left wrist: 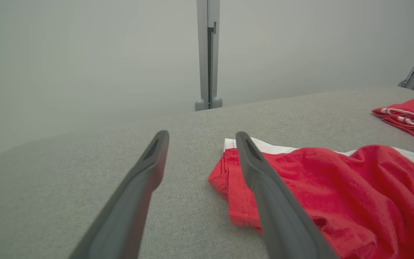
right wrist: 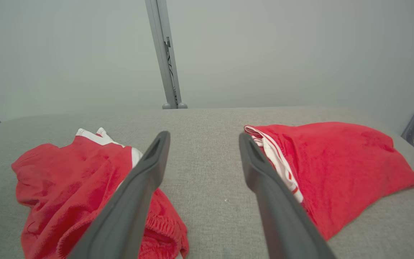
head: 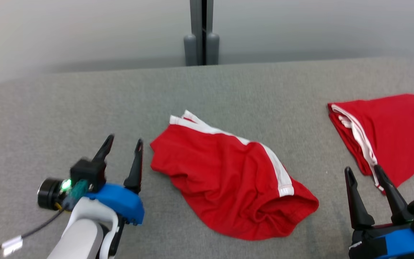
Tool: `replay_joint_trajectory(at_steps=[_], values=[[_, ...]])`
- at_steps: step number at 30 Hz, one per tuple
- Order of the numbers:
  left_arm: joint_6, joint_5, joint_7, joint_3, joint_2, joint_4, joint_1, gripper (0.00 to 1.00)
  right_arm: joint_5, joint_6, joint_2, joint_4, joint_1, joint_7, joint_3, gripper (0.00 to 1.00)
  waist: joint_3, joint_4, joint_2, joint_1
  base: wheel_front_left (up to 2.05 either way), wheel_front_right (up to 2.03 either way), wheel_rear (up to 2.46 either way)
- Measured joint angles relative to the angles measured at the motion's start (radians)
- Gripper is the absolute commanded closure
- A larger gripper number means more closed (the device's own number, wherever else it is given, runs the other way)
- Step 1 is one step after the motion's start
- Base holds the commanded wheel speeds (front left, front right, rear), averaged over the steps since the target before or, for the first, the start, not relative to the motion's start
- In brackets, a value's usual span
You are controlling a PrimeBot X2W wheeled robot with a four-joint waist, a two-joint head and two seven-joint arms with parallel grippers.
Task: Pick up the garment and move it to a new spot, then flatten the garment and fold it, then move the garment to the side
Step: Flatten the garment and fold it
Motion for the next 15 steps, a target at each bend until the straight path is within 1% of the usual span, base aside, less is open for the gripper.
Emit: replay_joint_trajectory(at_steps=[3, 6, 8, 12, 15], values=[[-0.038, -0.035, 0.095, -0.017, -0.037, 0.075, -0.112, 0.00, 0.000, 0.000, 0.001, -0.002, -0.030, -0.008, 0.005, 0.00, 0.053, -0.013, 0.0002, 0.0002, 0.00, 0.00, 0.00], [-0.075, -0.067, 0.150, -0.022, -0.063, 0.148, -0.214, 0.00, 0.000, 0.000, 0.002, 0.008, -0.059, -0.016, 0.011, 0.00, 0.107, -0.029, 0.0002, 0.0004, 0.00, 0.00, 0.00], [-0.103, -0.085, 0.170, -0.026, -0.078, 0.201, -0.273, 0.00, 0.000, 0.000, 0.002, 0.015, -0.074, -0.023, 0.015, 0.00, 0.137, -0.039, 0.0003, 0.0004, 0.00, 0.00, 0.00], [-0.156, -0.105, 0.208, -0.030, -0.088, 0.329, -0.372, 0.00, 0.007, 0.000, 0.002, 0.031, -0.101, -0.038, 0.026, 0.00, 0.183, -0.055, 0.0003, 0.0003, 0.00, 0.00, 0.00], [-0.185, -0.118, 0.230, -0.038, -0.093, 0.417, -0.434, 0.00, 0.008, 0.000, 0.002, 0.047, -0.116, -0.048, 0.033, 0.00, 0.202, -0.067, 0.0003, 0.0002, 0.00, 0.00, 0.00]])
